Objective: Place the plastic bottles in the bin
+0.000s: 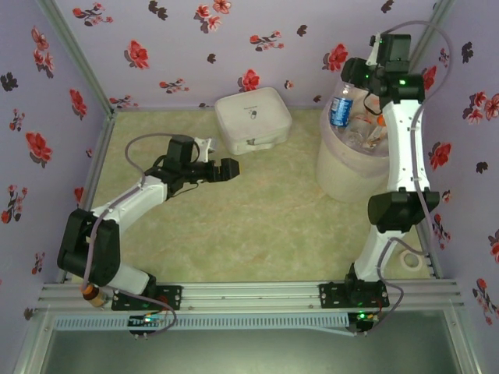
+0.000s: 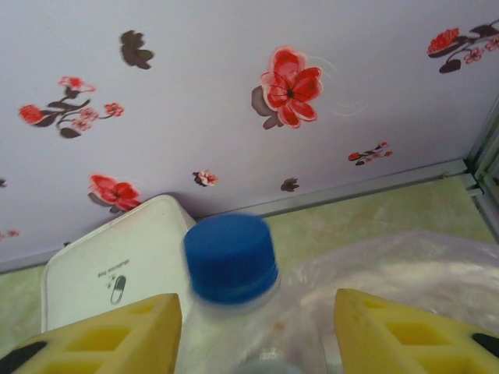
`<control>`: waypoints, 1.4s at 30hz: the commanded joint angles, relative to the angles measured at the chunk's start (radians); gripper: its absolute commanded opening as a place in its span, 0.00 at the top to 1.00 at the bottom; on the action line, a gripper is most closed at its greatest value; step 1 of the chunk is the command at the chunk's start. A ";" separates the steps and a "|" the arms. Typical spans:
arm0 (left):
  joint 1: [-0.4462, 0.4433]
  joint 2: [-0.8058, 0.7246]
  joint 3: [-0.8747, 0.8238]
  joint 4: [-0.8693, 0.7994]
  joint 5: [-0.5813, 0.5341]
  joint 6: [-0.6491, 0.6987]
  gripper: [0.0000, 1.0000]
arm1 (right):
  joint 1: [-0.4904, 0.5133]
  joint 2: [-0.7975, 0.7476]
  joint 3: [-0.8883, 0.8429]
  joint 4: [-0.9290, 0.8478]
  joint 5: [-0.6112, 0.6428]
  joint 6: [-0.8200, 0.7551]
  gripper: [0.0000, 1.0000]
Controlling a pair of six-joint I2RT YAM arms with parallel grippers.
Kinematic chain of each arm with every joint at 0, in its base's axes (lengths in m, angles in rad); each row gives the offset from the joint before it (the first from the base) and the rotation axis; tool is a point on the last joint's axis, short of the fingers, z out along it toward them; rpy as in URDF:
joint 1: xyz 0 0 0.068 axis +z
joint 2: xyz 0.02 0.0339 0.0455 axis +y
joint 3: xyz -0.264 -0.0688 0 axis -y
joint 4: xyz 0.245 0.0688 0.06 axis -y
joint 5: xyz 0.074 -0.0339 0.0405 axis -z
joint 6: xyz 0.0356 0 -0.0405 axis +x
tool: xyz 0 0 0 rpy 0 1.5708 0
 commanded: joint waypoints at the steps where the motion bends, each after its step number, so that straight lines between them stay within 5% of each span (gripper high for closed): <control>1: 0.009 -0.048 -0.012 -0.044 -0.029 0.044 0.00 | -0.005 0.033 0.001 0.041 0.061 0.014 0.50; 13: 0.012 -0.003 0.011 -0.033 -0.044 0.033 0.00 | -0.153 -0.167 -0.437 0.215 0.041 0.122 0.61; 20: 0.012 0.014 0.033 -0.049 -0.037 0.034 0.00 | -0.175 -0.167 -0.389 0.196 -0.063 0.138 0.32; 29: 0.026 -0.021 0.008 -0.044 -0.062 0.053 0.00 | -0.206 -0.354 -0.345 0.010 0.210 0.072 0.01; 34: 0.061 -0.036 0.002 -0.040 -0.080 0.060 0.00 | -0.330 -0.452 -0.480 -0.012 0.242 0.076 0.01; 42: 0.105 -0.055 -0.011 -0.035 -0.102 0.042 0.00 | -0.463 -0.513 -0.705 0.062 -0.071 0.096 0.01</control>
